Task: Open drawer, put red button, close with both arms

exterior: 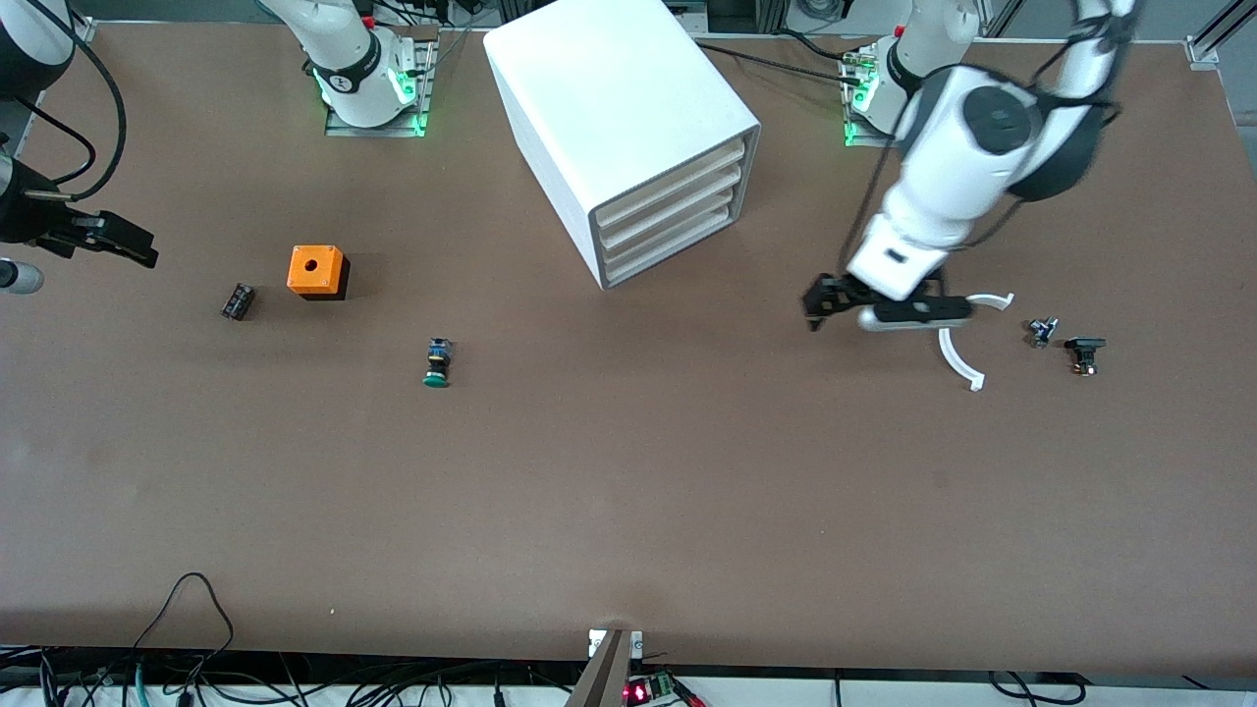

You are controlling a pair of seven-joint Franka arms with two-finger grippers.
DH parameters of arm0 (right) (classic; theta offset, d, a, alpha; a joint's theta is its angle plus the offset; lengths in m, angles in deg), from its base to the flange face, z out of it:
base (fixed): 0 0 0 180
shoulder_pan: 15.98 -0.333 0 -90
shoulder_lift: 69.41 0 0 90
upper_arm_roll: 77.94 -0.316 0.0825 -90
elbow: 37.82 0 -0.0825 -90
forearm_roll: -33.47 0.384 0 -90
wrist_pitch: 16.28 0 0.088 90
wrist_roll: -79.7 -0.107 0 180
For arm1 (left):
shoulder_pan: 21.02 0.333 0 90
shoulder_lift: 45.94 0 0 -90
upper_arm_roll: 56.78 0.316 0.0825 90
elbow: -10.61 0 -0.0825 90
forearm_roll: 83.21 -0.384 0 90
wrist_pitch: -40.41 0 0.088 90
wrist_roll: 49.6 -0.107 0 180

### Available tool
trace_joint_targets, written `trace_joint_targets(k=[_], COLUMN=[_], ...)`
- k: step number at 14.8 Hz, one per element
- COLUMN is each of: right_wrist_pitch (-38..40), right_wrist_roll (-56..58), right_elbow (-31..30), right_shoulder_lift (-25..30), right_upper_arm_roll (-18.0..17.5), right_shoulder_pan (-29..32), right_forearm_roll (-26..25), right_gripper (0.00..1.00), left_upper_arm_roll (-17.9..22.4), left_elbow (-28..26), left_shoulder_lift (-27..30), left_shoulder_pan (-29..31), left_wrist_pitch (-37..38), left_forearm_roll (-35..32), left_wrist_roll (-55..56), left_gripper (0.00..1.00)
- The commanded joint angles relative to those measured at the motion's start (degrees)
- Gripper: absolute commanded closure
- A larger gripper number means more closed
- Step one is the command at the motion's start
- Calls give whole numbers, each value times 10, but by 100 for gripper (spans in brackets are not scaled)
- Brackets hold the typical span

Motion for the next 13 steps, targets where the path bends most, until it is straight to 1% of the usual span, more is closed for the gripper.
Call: trace_joint_targets(k=[1, 3, 4, 5, 6, 7, 8, 10, 13], right_wrist_pitch=[-9, -10, -10, -10, -10, -12, -15, -20, -24], right_wrist_roll=[12, 12, 12, 12, 13, 13, 13, 13, 14], right_elbow=[-13, -13, -13, -13, -13, -12, -12, -12, -12], right_shoulder_lift=[12, 11, 11, 11, 10, 9, 9, 9, 9], right_upper_arm_roll=[-1, -1, -1, -1, 0, 1, 1, 1, 1], right_shoulder_pan=[2, 3, 2, 3, 3, 3, 3, 3, 3], right_forearm_roll=[12, 12, 12, 12, 12, 12, 12, 12, 12], right_gripper=[0, 0, 0, 0, 0, 0, 0, 0, 0], left_upper_arm_roll=[43, 64, 80, 85, 89, 91, 92, 92, 92], left_elbow=[73, 115, 125, 135, 163, 201, 230, 240, 240], left_shoulder_lift=[49, 71, 85, 91, 86, 69, 55, 52, 44], left_shoulder_pan=[4, 11, 13, 13, 13, 17, 19, 28, 42], left_wrist_pitch=[154, 230, 259, 284, 315, 352, 382, 392, 392], left_forearm_roll=[-7, -8, -10, -17, -36, -48, -50, -49, -43], left_wrist_roll=[-134, -190, -215, -241, -256, -259, -260, -264, -264], left_gripper=[0, 0, 0, 0, 0, 0, 0, 0, 0])
